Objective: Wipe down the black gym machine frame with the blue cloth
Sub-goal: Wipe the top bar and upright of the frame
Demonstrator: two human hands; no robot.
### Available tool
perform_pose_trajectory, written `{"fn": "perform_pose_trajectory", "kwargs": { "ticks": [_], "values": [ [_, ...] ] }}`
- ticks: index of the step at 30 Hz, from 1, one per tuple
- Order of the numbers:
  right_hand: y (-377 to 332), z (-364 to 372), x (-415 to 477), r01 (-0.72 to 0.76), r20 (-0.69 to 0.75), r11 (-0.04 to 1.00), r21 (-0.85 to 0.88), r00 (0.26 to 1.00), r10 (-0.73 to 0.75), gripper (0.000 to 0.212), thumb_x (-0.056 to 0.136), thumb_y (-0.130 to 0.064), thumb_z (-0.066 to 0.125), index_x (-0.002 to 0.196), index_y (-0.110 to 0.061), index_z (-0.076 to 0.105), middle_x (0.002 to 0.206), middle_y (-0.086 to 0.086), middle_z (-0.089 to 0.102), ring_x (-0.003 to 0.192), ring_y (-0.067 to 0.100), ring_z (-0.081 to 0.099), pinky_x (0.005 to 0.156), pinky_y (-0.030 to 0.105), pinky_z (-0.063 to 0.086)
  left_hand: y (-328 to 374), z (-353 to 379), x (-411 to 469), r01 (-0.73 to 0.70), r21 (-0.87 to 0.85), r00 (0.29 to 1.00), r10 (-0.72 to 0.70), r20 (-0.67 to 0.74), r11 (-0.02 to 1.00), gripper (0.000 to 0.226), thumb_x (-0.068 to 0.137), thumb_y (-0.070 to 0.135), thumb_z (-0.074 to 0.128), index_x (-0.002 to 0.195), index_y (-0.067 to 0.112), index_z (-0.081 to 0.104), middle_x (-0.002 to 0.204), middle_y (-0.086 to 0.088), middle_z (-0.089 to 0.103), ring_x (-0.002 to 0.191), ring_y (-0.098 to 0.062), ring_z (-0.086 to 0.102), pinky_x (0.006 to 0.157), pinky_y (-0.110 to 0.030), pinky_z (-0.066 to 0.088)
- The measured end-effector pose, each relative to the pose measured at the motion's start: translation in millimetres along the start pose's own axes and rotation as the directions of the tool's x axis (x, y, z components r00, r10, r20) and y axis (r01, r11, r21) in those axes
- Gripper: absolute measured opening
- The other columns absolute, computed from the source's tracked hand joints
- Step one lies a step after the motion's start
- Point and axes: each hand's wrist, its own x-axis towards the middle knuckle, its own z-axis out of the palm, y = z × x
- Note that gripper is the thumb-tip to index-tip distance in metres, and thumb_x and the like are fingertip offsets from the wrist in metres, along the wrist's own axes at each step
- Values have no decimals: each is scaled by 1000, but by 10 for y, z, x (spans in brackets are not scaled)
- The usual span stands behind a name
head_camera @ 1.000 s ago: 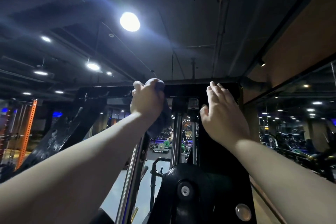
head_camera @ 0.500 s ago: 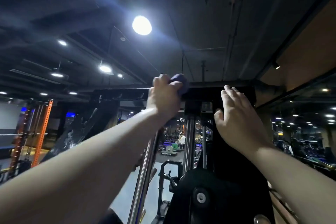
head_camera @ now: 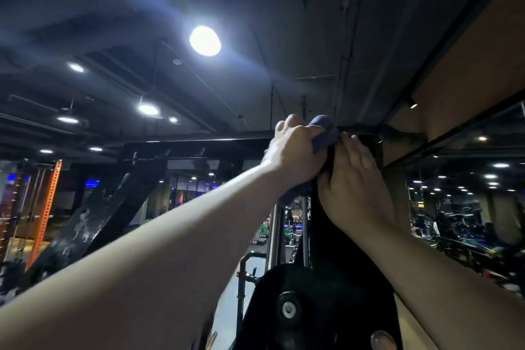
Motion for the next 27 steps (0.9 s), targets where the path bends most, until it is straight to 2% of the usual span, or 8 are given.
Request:
{"fn": "perform_pose_trajectory", "kwargs": {
  "ticks": [3,5,8,12,18,21,25,27],
  "values": [
    [-23,-16,-6,-1,20,1000,-15,1000,2,71,93,-34,26,152,5,36,162,20,31,152,32,25,127,43,17,-418,-173,-41,4,60,999,-2,-32,998,31,86,41,55,112,42,70,100,-5,51,109,-37,50,92,-38,47],
    [-35,-44,-11,-25,58,1000,18,998,24,65,98,-27,35,156,2,29,167,14,21,156,26,14,128,36,8,-654,-266,-74,238,141,964,-216,-152,961,33,92,46,48,118,41,68,107,-10,55,115,-39,51,94,-44,48],
    [-29,-65,-15,-12,59,1000,24,998,10,64,99,-22,42,157,1,27,168,14,19,156,26,12,128,34,5,-647,-218,-28,640,140,763,-603,-231,756,37,99,42,42,129,29,60,128,-13,47,124,-37,43,95,-51,45],
    [-24,-55,-2,11,63,1000,3,998,-11,65,97,-26,33,154,4,31,166,18,23,155,30,17,128,39,10,-182,-45,14,399,143,915,-383,-125,906,50,86,54,30,117,34,63,131,-2,52,117,-36,44,86,-41,41],
    [9,-2,-1,-4,17,999,47,1000,3,67,89,-21,33,150,7,36,160,21,34,151,35,26,127,43,17,-85,-108,-193,12,-65,998,-9,56,998,50,73,42,65,122,50,62,123,0,49,125,-28,41,106,-35,41],
    [-8,-28,-40,-67,-8,996,53,998,67,61,94,-17,34,150,6,38,162,19,32,152,34,25,127,42,17,-411,-192,-191,148,54,989,-147,-10,988,52,72,49,52,123,45,64,117,-5,53,122,-32,45,102,-41,46],
    [-11,-21,-16,-73,26,994,80,997,71,57,98,-13,39,153,4,35,164,18,27,154,31,20,128,41,12,-276,-151,-124,509,4,853,-503,-138,861,41,91,39,49,130,32,60,129,-17,47,124,-40,42,99,-43,42],
    [-6,-22,-2,-59,31,996,67,998,57,60,95,-14,35,152,6,35,164,20,27,154,33,21,128,42,12,-61,-91,-132,497,-29,861,-497,-106,867,39,92,36,52,129,29,61,130,-16,41,124,-40,41,100,-41,42]
  ]
}}
